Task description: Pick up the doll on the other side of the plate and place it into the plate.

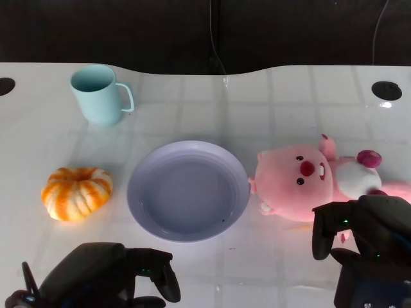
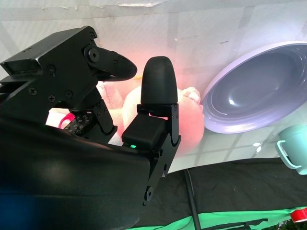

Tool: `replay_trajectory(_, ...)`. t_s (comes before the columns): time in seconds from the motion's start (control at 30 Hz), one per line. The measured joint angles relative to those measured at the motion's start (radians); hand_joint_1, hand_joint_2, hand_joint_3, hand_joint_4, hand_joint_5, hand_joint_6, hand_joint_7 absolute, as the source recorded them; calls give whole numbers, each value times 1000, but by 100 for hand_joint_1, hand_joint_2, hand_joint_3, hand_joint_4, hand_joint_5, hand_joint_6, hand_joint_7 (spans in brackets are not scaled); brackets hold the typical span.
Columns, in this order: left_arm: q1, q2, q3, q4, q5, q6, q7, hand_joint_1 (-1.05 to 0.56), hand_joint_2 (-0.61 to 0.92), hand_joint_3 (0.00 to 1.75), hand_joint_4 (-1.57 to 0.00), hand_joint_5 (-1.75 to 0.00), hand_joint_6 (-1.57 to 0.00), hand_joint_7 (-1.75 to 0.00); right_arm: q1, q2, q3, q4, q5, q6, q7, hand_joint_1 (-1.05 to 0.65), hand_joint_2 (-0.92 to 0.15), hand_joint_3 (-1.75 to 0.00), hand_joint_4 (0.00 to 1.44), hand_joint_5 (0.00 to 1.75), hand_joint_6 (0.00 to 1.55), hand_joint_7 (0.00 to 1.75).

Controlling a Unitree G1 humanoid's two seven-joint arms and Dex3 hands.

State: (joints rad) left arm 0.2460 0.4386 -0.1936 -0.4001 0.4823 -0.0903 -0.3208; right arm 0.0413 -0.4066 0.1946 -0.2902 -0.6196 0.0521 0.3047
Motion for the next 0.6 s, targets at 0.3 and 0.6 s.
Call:
replay_trajectory(0.3, 0, 0, 0, 6, 0, -8, 0, -25, 92, 32, -66, -151, -79, -85, -2, 0, 5, 0, -2, 4, 0, -4, -49, -91, 85, 168, 88, 116)
replay_trajectory(0.6, 0, 1, 1, 8, -5, -9, 0, -26, 92, 32, -66, -150, -79, -85, -2, 0, 11, -2, -9, 16, 1, -5, -49, -89, 86, 161, 91, 104)
